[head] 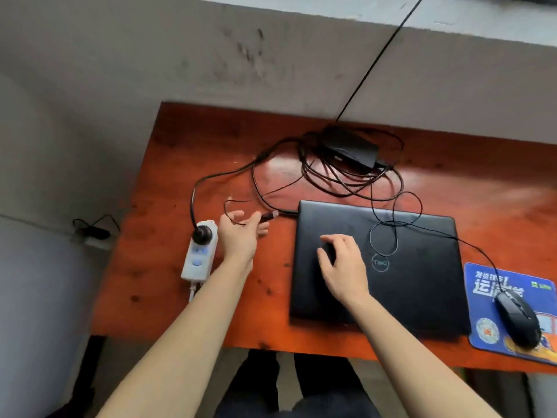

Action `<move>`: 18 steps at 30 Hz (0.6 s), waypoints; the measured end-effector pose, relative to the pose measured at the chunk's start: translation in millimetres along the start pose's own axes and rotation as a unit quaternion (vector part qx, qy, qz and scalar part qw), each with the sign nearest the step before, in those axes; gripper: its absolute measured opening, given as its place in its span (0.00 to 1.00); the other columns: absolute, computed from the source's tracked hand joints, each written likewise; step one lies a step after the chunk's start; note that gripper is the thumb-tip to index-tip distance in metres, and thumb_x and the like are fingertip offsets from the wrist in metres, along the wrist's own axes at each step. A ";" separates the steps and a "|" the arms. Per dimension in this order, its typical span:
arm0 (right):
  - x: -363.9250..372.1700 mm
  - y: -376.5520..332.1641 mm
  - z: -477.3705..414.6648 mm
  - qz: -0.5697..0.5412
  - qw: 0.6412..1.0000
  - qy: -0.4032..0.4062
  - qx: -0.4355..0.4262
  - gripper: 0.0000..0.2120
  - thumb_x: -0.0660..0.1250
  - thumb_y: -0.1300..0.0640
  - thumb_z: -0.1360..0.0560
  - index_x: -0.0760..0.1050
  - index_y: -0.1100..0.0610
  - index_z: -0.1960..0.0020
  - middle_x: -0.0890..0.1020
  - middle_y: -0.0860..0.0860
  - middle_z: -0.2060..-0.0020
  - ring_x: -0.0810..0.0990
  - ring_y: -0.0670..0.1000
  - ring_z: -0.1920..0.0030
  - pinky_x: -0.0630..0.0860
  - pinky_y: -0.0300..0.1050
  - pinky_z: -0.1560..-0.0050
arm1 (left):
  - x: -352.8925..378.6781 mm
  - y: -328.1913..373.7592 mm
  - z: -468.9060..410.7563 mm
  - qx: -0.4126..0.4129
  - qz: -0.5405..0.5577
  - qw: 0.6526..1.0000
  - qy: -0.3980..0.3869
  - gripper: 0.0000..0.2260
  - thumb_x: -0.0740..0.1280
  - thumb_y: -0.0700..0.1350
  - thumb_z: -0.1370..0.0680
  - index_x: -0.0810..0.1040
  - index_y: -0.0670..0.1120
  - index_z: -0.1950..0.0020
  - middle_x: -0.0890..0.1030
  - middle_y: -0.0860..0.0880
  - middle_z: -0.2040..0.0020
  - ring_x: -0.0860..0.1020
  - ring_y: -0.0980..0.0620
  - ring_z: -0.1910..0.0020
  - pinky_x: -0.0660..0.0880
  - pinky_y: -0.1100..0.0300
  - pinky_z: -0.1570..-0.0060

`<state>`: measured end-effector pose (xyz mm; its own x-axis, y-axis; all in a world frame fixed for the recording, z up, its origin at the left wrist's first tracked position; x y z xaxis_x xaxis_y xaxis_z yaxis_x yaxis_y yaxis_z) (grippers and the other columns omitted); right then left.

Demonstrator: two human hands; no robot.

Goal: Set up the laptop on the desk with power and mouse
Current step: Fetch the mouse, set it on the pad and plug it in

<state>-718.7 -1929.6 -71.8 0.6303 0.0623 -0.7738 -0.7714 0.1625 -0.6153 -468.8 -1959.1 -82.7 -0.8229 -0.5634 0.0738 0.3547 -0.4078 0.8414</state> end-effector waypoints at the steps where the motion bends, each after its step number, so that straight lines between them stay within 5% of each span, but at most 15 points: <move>1: 4.8 -1.1 -3.5 0.011 1.000 0.014 -0.017 0.12 0.66 0.54 0.23 0.76 0.50 0.40 0.75 0.45 0.42 0.73 0.47 0.39 0.71 0.44 0.40 | -8.4 -21.6 -8.1 -0.021 -0.019 0.999 0.016 0.14 0.70 0.36 0.24 0.66 0.43 0.45 0.81 0.41 0.61 0.82 0.53 0.72 0.77 0.64 0.72; 14: 27.4 -8.8 -30.7 0.157 0.976 0.125 -0.086 0.21 0.65 0.48 0.24 0.74 0.54 0.33 0.70 0.57 0.31 0.66 0.58 0.27 0.62 0.56 0.32 | -8.3 -52.3 -30.3 0.066 -0.182 0.981 -0.022 0.15 0.78 0.46 0.30 0.73 0.44 0.56 0.83 0.47 0.70 0.83 0.53 0.73 0.75 0.66 0.72; 18: 27.3 -6.2 -31.5 0.157 0.975 0.136 -0.084 0.21 0.65 0.48 0.25 0.74 0.54 0.34 0.70 0.56 0.31 0.66 0.58 0.28 0.61 0.55 0.32 | 1.2 -38.9 -23.1 0.168 -0.314 0.934 0.012 0.27 0.81 0.52 0.35 0.68 0.48 0.48 0.82 0.53 0.64 0.81 0.54 0.64 0.75 0.58 0.58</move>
<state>-699.4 -1959.9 -93.9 0.3316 -0.1834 -0.9254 -0.9406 0.0119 -0.3394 -473.4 -1960.5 -127.6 -0.8096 -0.3072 -0.5002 -0.3581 -0.4169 0.8355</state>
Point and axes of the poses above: each hand's wrist, its own z-axis away from the middle knuckle, its own x-axis out of the palm, y = z × x, the point moved 9 cm from there along -z, towards the middle knuckle
